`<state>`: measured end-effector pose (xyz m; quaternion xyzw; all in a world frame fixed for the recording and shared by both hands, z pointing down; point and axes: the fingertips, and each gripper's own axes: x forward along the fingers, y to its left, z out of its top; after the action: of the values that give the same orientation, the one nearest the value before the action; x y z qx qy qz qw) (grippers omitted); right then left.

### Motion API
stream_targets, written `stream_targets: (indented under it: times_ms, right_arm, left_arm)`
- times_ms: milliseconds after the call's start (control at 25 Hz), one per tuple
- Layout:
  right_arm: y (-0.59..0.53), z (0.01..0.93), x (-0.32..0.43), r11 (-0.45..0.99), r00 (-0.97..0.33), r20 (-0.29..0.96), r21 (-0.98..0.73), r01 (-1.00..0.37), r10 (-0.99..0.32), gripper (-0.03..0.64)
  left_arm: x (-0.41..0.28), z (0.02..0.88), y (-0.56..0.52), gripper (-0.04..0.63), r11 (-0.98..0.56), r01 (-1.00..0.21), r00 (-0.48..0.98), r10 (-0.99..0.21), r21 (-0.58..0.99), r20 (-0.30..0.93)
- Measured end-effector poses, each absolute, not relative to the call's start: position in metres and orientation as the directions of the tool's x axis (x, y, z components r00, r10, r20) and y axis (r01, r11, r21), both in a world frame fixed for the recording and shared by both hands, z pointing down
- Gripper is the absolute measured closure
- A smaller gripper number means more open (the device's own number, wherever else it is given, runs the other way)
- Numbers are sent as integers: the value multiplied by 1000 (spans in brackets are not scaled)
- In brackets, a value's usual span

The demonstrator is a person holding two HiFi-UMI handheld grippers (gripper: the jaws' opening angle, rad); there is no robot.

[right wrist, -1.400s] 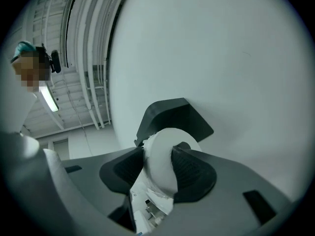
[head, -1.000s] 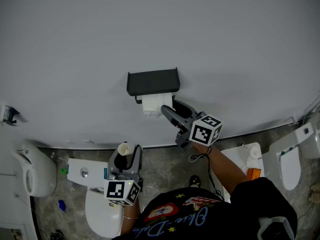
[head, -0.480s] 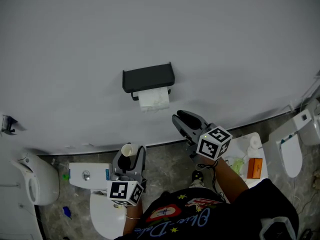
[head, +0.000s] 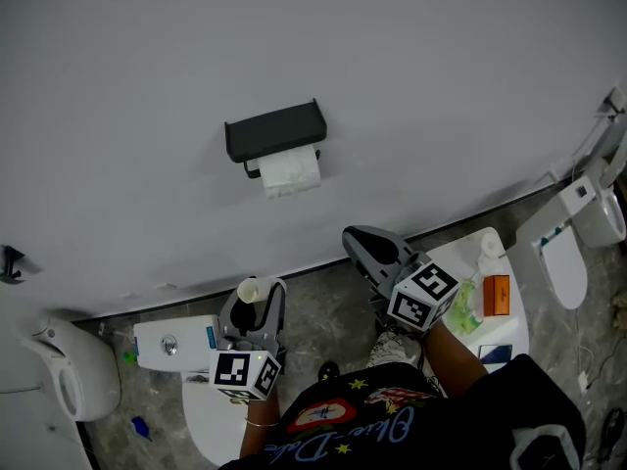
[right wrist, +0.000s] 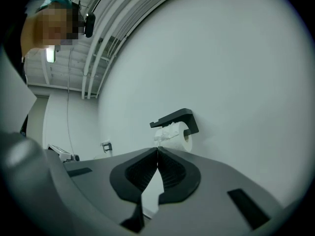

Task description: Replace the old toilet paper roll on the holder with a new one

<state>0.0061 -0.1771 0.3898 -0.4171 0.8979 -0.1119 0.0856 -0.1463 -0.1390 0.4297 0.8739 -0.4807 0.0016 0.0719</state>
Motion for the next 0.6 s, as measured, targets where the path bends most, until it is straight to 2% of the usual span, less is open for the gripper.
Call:
stream_targets:
  times_ms: [600]
  right_arm:
    - [-153, 382, 13, 633, -643, -66, -278, -722, -763, 601]
  left_arm:
    - [-134, 426, -124, 413, -529, -840, 538, -841, 121, 60]
